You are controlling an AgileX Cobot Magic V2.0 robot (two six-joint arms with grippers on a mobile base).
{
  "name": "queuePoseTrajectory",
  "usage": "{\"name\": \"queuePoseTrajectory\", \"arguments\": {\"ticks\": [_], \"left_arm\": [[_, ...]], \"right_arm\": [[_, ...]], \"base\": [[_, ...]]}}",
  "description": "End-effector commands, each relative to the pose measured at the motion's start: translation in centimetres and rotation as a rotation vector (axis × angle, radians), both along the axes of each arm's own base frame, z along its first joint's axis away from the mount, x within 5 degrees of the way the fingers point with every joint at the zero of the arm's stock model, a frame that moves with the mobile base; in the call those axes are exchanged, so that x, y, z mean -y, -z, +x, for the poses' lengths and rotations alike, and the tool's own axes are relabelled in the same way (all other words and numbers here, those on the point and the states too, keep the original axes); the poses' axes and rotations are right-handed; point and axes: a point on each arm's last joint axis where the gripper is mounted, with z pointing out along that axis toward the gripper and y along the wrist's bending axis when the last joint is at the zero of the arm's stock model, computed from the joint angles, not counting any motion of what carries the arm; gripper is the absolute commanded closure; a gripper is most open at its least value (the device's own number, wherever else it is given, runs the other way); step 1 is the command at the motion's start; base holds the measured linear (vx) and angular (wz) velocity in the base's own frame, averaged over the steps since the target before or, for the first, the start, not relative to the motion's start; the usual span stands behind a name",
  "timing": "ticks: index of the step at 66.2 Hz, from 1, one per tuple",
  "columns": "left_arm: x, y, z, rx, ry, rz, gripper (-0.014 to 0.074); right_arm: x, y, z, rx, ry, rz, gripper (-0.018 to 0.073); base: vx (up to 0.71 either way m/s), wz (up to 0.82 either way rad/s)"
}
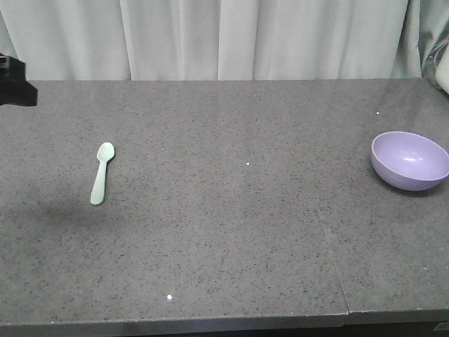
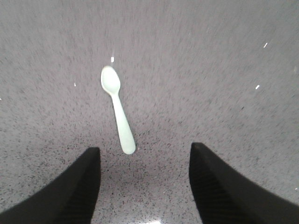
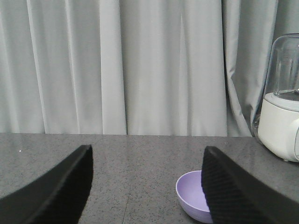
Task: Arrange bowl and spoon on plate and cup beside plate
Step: 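Lower the open left gripper over the pale green spoon handle, then close the left gripper on the spoon handle and lift it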
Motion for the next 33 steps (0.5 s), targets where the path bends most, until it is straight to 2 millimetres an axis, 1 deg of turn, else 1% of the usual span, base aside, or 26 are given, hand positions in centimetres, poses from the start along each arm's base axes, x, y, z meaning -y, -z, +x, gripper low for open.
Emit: {"name": "queuePoseTrajectory", "arguments": {"ticks": [1, 4, 5, 7, 10, 16, 19, 26, 28, 33], "left_arm": [[0.3, 0.4, 3.6, -0.091, 0.017, -0.019, 0.0183], [0.4, 1.2, 5.2, -0.158, 0.016, -0.028, 0.0183], [0.4, 1.7, 6.1, -0.171, 0.013, -0.030, 0.0183], [0.6, 2.3, 7.2, -0.187, 0.009, -0.035, 0.0183], [1.0, 3.8, 9.0, -0.226, 0.002, -0.049, 0.0183], [2.0, 5.6, 11.3, -0.257, 0.016, -0.031, 0.0183], [2.6, 7.1, 12.4, -0.289, 0.017, -0.022, 0.0183], [3.8, 9.5, 13.7, -0.340, 0.032, 0.019, 0.0183], [3.8, 10.2, 14.0, -0.355, 0.032, 0.044, 0.0184], [4.0, 11.2, 14.3, -0.374, 0.014, 0.103, 0.0184]], "right_arm": [[0.2, -1.5, 0.1, 0.086, 0.022, 0.005, 0.0065], [0.2, -1.5, 0.1, 0.085, 0.024, 0.000, 0.0065], [0.2, -1.5, 0.1, 0.085, 0.025, -0.002, 0.0065], [0.2, -1.5, 0.1, 0.084, 0.026, -0.004, 0.0065], [0.2, -1.5, 0.1, 0.081, 0.029, -0.009, 0.0065], [0.2, -1.4, 0.1, 0.070, 0.026, -0.009, 0.0065], [0.2, -1.3, 0.1, 0.066, 0.025, -0.010, 0.0065], [0.2, -1.3, 0.1, 0.062, 0.024, -0.010, 0.0065], [0.2, -1.3, 0.1, 0.062, 0.024, -0.010, 0.0065], [0.2, -1.3, 0.1, 0.062, 0.024, -0.010, 0.0065]], "base": [[0.00, 0.00], [0.00, 0.00], [0.00, 0.00], [0.00, 0.00], [0.00, 0.00], [0.00, 0.00], [0.00, 0.00], [0.00, 0.00], [0.00, 0.00], [0.00, 0.00]]}}
